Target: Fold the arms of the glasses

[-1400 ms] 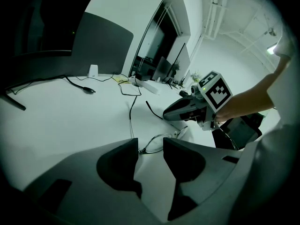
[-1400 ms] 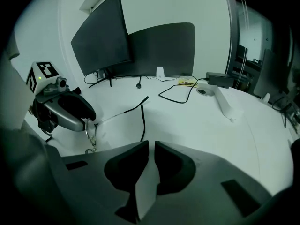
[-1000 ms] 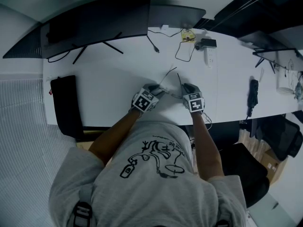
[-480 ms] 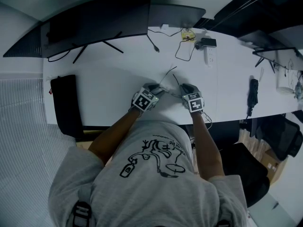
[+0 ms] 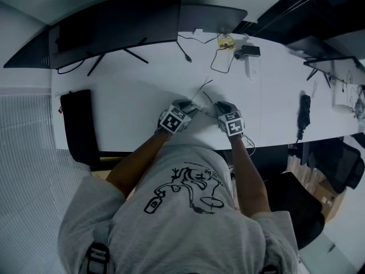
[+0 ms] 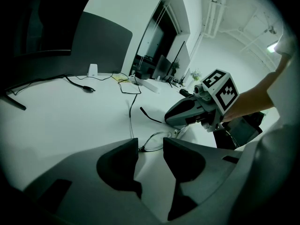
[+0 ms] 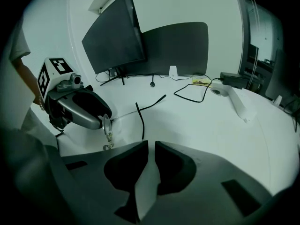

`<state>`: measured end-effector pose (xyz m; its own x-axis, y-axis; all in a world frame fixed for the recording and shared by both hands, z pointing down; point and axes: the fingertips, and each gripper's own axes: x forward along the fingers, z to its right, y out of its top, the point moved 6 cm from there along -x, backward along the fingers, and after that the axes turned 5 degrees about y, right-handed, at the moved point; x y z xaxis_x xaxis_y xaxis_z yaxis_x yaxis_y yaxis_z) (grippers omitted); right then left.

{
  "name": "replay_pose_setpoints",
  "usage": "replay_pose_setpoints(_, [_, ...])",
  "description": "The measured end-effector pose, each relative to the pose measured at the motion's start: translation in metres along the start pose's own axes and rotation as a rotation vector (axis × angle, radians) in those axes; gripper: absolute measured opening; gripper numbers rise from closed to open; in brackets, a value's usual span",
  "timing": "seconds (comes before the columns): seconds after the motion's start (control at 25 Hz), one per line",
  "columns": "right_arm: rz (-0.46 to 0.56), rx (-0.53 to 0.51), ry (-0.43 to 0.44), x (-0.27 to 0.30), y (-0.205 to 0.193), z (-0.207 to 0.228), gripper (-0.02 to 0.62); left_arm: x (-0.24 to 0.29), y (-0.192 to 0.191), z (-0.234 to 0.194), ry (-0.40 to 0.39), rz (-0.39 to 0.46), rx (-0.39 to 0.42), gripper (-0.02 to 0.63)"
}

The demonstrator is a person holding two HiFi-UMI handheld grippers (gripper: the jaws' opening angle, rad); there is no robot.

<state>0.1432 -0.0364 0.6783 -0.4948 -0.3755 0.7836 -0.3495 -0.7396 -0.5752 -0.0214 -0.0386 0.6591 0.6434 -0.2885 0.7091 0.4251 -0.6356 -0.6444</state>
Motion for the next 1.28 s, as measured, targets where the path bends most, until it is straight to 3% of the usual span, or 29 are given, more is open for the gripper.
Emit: replay_pose_setpoints(1.28, [0.029,-0.059,0.103,0.005,0.0,-0.023,0.054,0.001,-0.005,-0.001,0.022,-0.016,-0.018,0.189])
